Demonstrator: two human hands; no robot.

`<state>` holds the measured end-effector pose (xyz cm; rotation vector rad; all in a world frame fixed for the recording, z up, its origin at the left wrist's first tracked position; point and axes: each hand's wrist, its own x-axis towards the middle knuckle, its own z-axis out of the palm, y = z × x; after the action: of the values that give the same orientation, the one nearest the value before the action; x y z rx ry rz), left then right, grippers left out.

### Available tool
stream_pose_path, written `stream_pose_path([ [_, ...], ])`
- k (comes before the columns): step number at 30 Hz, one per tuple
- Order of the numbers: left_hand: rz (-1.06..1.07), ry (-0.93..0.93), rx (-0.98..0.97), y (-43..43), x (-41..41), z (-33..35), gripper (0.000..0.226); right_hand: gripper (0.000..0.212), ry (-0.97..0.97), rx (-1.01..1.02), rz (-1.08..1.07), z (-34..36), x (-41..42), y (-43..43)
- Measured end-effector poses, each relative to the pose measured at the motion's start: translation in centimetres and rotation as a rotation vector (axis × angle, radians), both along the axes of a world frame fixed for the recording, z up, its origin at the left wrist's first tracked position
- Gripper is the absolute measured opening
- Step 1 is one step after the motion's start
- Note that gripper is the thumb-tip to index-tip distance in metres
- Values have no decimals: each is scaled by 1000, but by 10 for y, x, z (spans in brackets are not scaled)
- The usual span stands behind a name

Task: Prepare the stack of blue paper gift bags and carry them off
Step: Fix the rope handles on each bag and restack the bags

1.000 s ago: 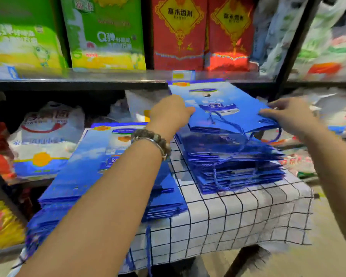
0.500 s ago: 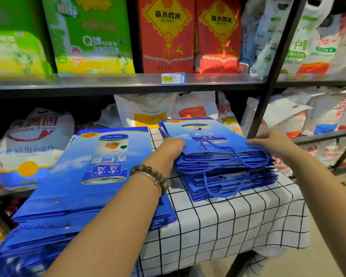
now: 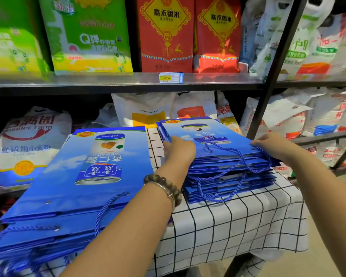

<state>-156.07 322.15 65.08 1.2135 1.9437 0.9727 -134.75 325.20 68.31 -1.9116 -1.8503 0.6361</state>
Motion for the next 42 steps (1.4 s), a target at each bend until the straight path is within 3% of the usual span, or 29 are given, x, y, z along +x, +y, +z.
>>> stream_pose_path([
  [5, -323, 478, 134, -15, 18, 41, 41, 33, -212, 260, 121, 12, -21, 11],
  [10, -519, 774, -9, -13, 37, 19, 55, 42, -340, 157, 308, -5, -46, 14],
  [25, -567, 666, -176, -14, 37, 0, 56, 40, -533, -10, 333, -24, -47, 2],
  [29, -538, 587, -92, -23, 31, 13, 55, 38, -556, -19, 376, -10, -51, 6],
  [34, -451, 586, 84, -49, 7, 39, 53, 31, -669, 234, 352, 13, -62, 8],
  [39, -358, 481, 165, -95, -46, 50, 48, 36, -407, 445, 401, 21, -109, -37],
  [42, -298, 437, 112, -127, -86, 49, 38, 41, -213, 404, 579, 10, -141, -67],
])
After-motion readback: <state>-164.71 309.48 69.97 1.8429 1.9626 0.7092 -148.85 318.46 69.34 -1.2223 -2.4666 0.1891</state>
